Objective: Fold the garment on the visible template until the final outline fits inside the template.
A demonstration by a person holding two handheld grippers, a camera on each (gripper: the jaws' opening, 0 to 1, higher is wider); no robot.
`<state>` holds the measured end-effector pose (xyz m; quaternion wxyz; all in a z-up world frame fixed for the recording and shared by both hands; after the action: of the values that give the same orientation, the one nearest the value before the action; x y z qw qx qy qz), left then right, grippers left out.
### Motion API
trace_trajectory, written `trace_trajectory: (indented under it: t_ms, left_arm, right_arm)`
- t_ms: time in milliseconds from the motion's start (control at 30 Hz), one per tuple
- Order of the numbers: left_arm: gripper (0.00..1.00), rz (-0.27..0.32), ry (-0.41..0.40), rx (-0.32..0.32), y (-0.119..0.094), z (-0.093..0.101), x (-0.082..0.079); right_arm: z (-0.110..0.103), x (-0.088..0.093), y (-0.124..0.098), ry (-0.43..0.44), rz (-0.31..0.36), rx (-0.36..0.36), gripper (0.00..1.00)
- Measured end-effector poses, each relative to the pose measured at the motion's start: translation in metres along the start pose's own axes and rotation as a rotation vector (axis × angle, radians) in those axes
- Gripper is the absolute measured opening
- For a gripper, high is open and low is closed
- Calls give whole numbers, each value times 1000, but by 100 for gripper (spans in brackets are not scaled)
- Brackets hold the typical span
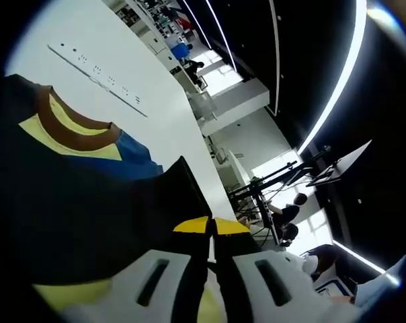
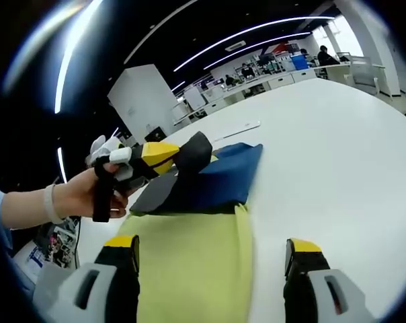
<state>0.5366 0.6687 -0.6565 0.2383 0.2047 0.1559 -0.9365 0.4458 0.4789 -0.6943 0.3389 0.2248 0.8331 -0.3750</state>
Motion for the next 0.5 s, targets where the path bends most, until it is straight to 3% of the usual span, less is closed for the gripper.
trace_trajectory:
  t_ms: [200,500]
  left_arm:
    - [0,-2,68,11,-3,0,0]
    - [27,12,184,29,-11,3,1]
  right_arm:
    - [-2,0,1,-5,-1,-4,90]
    - [-4,1,1,-7,-4,-9,90]
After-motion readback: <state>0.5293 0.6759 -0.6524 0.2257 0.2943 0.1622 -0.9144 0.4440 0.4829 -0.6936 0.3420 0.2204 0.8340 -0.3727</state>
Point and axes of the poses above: the point that each gripper's makers call its tool centre point, and the gripper's own axes: y roughly forward along the fingers, z roughly to its right, x roughly out of its underside, the point moved 9 cm from there along -y, roughly backward along the fingers
